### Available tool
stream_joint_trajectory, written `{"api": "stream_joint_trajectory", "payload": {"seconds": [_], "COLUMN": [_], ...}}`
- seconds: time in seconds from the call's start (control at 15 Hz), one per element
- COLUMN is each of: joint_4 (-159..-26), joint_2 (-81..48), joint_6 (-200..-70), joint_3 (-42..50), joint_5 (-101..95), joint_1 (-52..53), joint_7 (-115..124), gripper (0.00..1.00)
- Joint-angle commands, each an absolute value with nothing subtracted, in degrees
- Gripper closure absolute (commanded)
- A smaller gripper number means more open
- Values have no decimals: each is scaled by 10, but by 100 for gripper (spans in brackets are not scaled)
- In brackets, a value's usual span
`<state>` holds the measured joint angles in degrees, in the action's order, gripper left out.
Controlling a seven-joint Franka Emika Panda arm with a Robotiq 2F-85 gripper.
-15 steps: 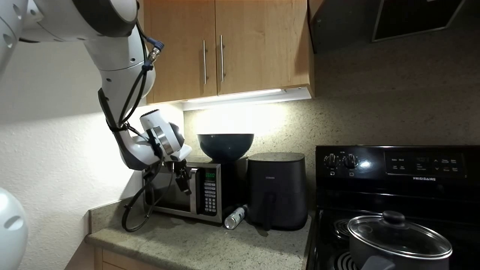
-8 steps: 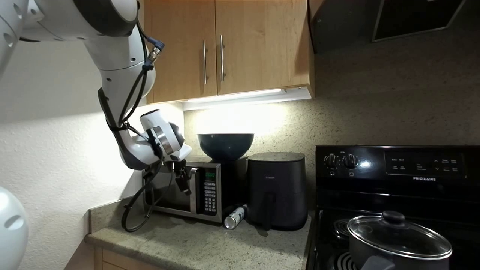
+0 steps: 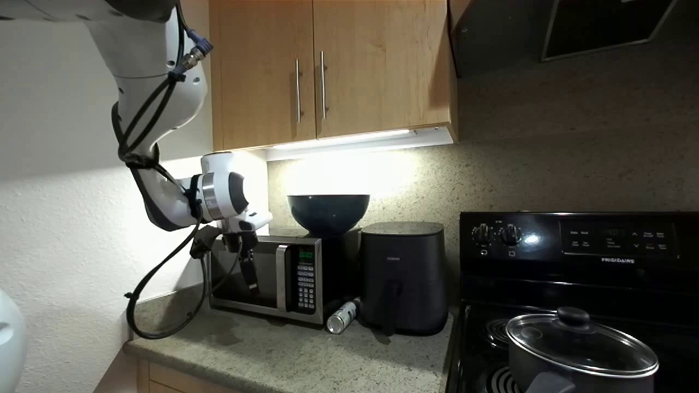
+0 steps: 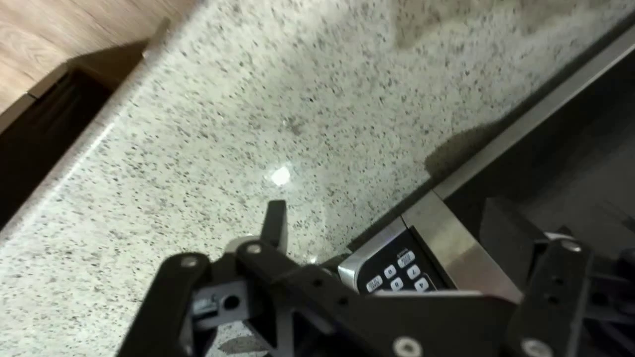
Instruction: Remove the bowl from the microwave and put it on top of the microwave
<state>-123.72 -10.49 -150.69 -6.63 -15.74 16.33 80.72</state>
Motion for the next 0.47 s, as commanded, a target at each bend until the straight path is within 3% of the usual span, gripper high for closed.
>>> {"api": "stream_joint_trajectory", "payload": {"seconds": [0.0, 0.4], "joint_4": [-1277, -1265], "joint_2": [-40, -35], "joint_6": [-1451, -1457], "joint_3": [-97, -88], "joint_5": [-39, -60], "joint_1": [138, 141], "joint_7": [674, 690], "gripper": [0, 0]}}
